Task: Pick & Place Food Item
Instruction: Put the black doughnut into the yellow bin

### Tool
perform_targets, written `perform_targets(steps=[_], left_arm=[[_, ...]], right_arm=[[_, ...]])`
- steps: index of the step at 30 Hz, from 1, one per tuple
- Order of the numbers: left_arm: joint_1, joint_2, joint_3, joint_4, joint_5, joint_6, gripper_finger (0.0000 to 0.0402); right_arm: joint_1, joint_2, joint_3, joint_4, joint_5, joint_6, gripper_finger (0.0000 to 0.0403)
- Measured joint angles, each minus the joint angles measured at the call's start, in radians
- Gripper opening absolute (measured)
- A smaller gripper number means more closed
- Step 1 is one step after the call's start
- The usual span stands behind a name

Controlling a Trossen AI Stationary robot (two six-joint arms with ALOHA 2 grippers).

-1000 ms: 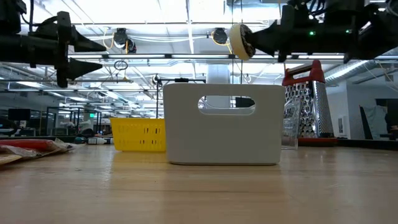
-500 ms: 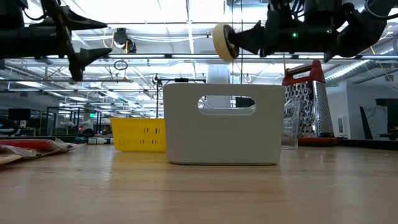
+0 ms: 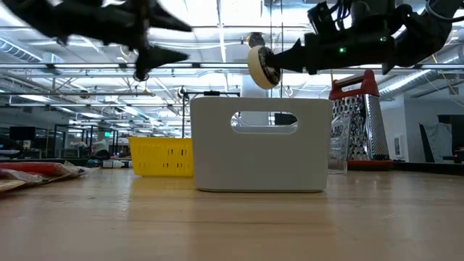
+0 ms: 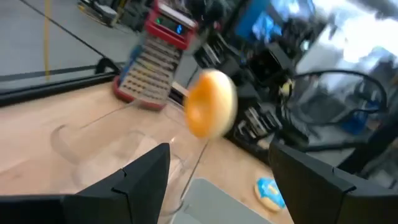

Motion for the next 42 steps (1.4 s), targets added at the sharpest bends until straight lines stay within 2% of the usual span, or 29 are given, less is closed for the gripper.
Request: perform_targets(steps=[4,8,13,20,24,29,32,42], left_arm=[[-0.01,0.17,0.191,-0.09,0.006,0.111,0.0273],[-0.01,0.305,0.34,-0.146,-0.022,0.249,0.0273],[-0.009,0.434,0.464,-0.154,-0.091,0.345,0.0273],[-0.015,0.549,0.581,-0.154,-0.091,0.369,0.0273],[-0.015,0.586,0.615,-0.155,-0.105,0.372,0.0273],[-0.017,0.592,0.618,-0.155,-0.192,0.415,0.0268],[-0.017,0.591,0.618,-0.152,-0.2,0.414,0.0241],[-0.017,0.581,0.617,-0.158,-0.193,0.388,0.0104]], right_arm=[[0.048,0.0,0.0,0.017,0.196,-0.134,0.0047],[0.093,0.0,0.0,0.064,0.285,-0.236,0.0047],[0.128,0.0,0.0,0.118,0.309,-0.273,0.0047],[0.131,0.0,0.0,0.121,0.311,-0.272,0.0047],[0.132,0.0,0.0,0.122,0.31,-0.261,0.0047],[0.138,0.0,0.0,0.121,0.309,-0.26,0.0047],[0.146,0.0,0.0,0.121,0.307,-0.26,0.0047],[0.15,0.0,0.0,0.117,0.308,-0.183,0.0055]])
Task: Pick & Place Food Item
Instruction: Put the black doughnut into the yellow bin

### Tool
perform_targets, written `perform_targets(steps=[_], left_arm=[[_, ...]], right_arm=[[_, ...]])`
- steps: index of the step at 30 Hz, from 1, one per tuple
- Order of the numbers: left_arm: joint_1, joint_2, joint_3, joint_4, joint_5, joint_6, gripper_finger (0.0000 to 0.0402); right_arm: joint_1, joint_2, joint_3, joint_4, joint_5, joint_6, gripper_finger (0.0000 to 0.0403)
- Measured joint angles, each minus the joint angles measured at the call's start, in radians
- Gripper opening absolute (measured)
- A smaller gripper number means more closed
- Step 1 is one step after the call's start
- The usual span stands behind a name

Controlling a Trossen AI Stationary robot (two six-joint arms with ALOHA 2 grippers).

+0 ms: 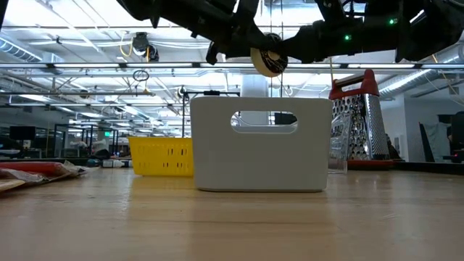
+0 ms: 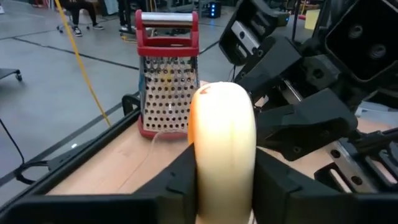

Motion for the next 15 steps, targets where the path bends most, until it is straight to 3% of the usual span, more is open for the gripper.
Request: perform_targets(steps=[10,15], left_arm=[[0.029,-0.177,-0.005,-0.177,-0.008,0.016,0.0043],[0.046,-0.292,-0.098,-0.308,-0.005,-0.051,0.0034]], right_arm=[[0.032,-0.064,-0.001,-0.064,0.003,0.118,0.0162],[0.051,-0.154,-0.001,-0.165,0.002,0.129,0.0201]])
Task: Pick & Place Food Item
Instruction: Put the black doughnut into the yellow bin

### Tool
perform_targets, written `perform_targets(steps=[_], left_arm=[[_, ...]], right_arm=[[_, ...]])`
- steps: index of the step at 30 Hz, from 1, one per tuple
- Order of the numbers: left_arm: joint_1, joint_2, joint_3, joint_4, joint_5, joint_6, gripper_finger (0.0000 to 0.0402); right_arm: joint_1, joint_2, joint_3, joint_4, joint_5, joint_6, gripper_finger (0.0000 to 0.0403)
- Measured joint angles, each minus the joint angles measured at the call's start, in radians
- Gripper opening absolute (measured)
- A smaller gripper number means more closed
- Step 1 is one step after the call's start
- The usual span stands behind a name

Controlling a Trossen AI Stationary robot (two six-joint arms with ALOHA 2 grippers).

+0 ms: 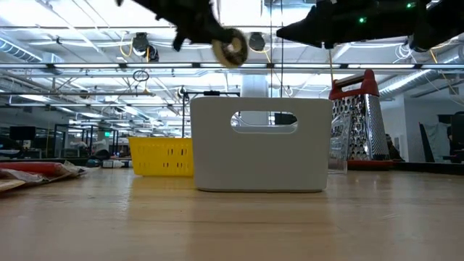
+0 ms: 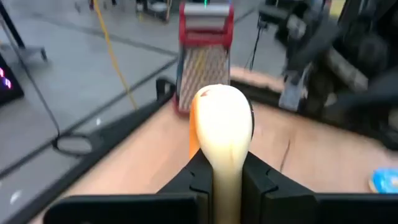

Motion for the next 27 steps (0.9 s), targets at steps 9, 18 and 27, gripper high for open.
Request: perform_targets(steps=[9,18,27], left_arm=[[-0.011,-0.175,-0.301,0.058,0.076,-0.13,0.0036],[-0.006,-0.191,-0.513,0.195,0.209,-0.256,0.0037],[-0.002,-0.183,-0.58,0.2,0.361,-0.319,0.0037]], right_arm=[[-0.013,-0.138,0.0,-0.191,-0.002,0.085,0.0216],[-0.075,-0.149,0.0,-0.27,-0.004,0.147,0.0211],[-0.093,-0.149,0.0,-0.289,-0.007,0.159,0.021]])
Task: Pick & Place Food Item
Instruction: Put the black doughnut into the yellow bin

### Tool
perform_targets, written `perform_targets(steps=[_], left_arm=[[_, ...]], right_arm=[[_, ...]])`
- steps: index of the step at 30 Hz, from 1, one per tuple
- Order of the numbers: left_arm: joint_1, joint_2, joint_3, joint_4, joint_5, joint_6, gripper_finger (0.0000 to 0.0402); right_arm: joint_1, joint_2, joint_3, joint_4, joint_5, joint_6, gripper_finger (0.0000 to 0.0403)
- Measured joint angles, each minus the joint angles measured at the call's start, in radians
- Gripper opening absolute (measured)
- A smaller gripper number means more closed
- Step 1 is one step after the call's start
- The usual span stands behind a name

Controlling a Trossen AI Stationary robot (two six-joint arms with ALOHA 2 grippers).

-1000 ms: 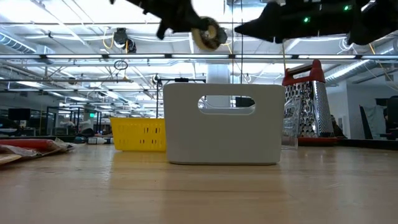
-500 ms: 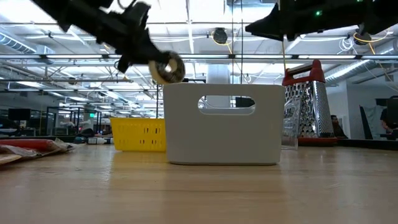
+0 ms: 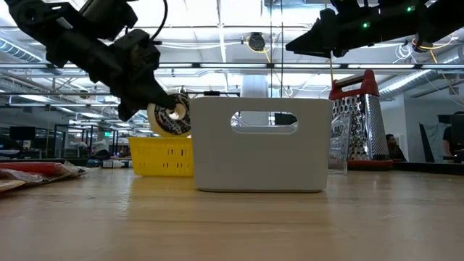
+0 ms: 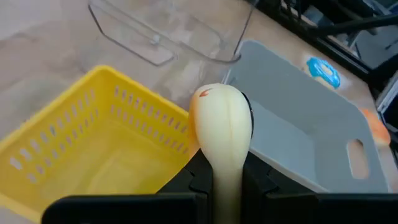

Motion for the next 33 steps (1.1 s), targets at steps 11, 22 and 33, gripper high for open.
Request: perform_targets(steps=[11,22,33], left_arm=[[0.0,0.137,-0.003,0.041,-0.025,-0.001,0.0037],[0.0,0.145,0.008,0.048,-0.063,-0.027,0.0064],[0.002,0.144,0.008,0.046,-0.132,0.033,0.0213]], right_arm=[[0.0,0.0,0.0,-0.007,0.0,-0.003,0.021],[0.0,0.0,0.0,-0.008,0.0,-0.023,0.021],[0.0,0.0,0.0,-0.009,0.0,-0.023,0.021]])
